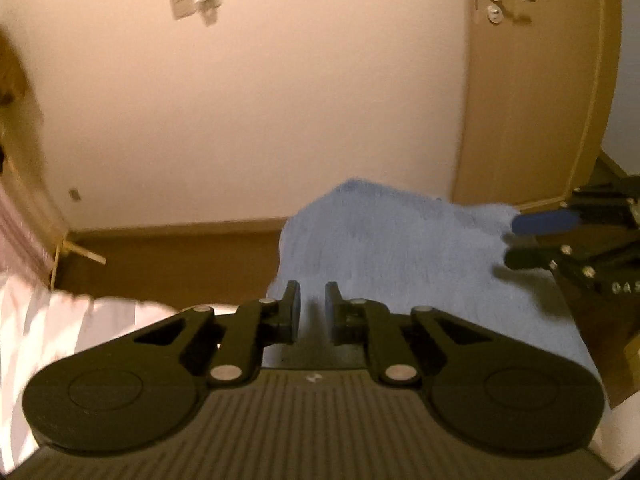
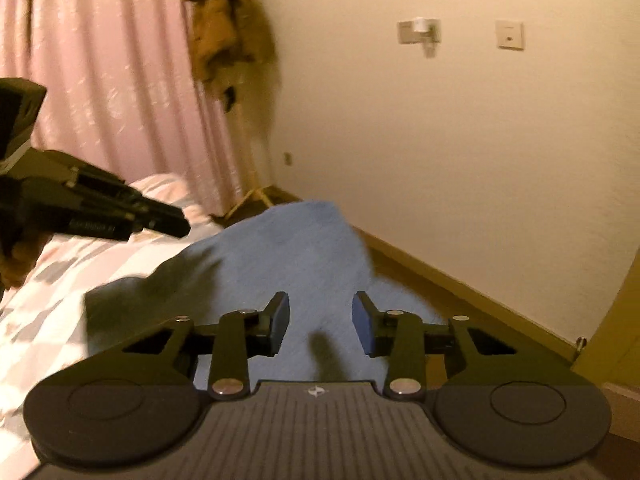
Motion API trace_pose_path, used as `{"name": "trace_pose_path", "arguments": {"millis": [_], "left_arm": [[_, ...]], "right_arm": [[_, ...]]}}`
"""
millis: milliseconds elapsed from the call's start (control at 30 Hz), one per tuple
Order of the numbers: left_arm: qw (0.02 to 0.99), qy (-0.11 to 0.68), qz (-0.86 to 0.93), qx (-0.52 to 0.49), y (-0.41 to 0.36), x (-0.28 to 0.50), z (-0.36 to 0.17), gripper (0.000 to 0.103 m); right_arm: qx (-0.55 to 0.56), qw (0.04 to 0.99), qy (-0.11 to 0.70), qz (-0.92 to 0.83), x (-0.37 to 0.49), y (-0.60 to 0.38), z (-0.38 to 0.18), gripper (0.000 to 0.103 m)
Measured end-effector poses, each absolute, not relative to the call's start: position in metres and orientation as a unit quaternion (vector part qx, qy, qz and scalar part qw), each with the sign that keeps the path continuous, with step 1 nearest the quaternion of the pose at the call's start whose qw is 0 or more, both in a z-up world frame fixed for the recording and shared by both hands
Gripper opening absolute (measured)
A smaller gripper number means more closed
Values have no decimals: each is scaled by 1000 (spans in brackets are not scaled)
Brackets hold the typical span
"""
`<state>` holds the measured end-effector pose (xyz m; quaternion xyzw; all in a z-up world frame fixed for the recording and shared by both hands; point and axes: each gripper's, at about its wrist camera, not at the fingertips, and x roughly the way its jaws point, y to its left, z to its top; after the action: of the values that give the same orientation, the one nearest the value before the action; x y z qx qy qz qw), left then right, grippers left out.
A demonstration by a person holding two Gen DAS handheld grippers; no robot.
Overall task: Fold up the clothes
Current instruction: 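Lower the jeans onto the top of the clothes stack with both tools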
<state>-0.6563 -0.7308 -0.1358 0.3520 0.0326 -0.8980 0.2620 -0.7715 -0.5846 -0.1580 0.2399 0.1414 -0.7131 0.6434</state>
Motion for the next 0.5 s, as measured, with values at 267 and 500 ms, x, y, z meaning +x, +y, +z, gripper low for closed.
{"name": "trace_pose_path", "arguments": {"millis": [267, 500], "left_arm": [[277, 59, -878, 385, -760, -682, -189, 10], [288, 62, -887, 355, -735, -643, -160, 8]], "right_arm": [[246, 631, 197, -709, -783, -614, -197, 38], [230, 676, 175, -678, -772, -575, -164, 73]]}}
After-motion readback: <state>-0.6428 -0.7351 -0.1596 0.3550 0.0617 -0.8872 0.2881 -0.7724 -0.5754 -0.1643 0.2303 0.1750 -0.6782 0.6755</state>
